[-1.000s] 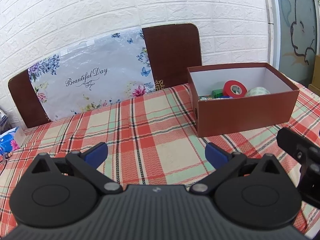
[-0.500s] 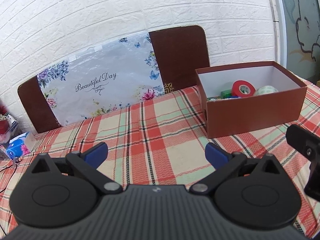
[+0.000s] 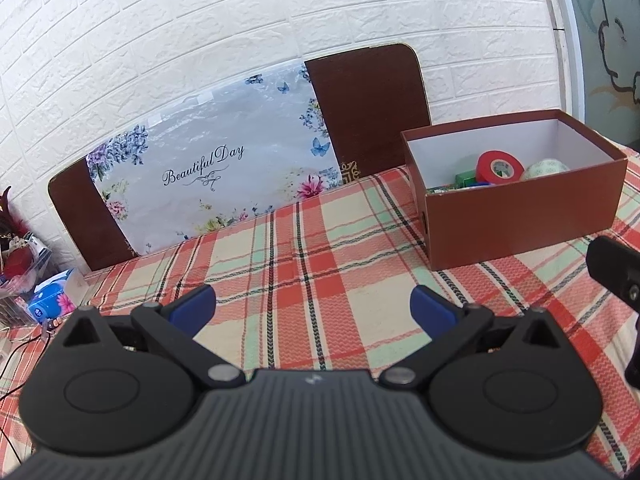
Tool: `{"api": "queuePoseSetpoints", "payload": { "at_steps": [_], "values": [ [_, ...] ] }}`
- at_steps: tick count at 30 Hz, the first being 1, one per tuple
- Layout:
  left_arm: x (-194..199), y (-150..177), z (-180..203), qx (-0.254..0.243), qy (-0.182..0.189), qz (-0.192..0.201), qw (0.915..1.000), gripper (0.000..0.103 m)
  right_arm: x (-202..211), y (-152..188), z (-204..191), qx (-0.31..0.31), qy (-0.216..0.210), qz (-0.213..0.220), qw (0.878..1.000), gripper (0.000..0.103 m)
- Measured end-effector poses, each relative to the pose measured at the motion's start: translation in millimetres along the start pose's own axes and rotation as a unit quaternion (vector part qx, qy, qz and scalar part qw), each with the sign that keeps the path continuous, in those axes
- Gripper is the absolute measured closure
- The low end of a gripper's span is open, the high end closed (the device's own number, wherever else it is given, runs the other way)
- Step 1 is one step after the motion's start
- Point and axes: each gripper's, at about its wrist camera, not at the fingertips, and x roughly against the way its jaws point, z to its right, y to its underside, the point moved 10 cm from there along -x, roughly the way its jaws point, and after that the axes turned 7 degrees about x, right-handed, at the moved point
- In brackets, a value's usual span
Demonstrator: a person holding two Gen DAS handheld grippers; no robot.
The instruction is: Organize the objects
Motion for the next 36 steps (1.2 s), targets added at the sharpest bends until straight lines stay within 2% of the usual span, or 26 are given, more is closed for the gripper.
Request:
{"api": "queuePoseSetpoints", "payload": {
  "at_steps": [36],
  "values": [
    [-8.7, 13.8, 8.5, -0.005, 0.012, -0.04, 0.9991, 0.0, -12.4, 8.8, 11.1, -0.001, -0.01, -0.016, 1.0, 0.003]
  ]
}}
